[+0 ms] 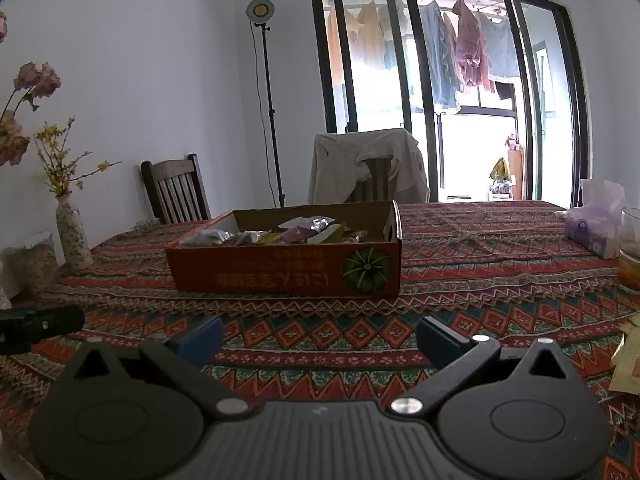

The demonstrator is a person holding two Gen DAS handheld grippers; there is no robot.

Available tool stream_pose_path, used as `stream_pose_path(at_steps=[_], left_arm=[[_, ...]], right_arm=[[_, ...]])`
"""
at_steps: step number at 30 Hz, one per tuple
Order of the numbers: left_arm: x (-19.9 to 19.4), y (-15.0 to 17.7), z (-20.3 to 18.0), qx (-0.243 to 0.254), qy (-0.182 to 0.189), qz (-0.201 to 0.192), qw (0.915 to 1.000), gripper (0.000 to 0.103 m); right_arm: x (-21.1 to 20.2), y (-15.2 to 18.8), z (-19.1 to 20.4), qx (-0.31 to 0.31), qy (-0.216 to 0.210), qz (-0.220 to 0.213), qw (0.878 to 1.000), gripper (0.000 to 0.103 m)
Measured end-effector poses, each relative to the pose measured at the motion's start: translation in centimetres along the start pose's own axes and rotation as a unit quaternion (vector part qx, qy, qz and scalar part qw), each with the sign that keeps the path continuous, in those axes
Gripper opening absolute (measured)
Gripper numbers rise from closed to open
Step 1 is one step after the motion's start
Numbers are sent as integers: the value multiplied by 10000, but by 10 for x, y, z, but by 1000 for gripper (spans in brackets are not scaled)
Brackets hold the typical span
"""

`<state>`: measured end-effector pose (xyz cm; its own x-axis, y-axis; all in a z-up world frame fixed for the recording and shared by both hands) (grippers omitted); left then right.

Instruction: Organize snacks

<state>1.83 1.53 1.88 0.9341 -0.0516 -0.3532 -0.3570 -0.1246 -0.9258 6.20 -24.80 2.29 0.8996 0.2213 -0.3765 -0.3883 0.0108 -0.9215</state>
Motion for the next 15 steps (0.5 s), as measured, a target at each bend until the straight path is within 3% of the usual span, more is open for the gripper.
stream_pose_path(at_steps=[15], left_arm=[[-6,2,-1,62,29,-22,10000,103]], right_arm=[[-10,2,3,-23,-28,-28,10000,103]])
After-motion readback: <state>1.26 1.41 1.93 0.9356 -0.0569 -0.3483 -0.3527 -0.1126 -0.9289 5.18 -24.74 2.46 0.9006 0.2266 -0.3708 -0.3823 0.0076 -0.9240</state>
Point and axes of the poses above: each gripper's, at about its wrist camera, not at the fingertips, and x roughly the way its jaws point, z to its left, y to its underside, the point moved 1 cm from there along x, roughly the way its jaws point, and after that the axes turned 4 degrees about y, right-handed, at the moved point
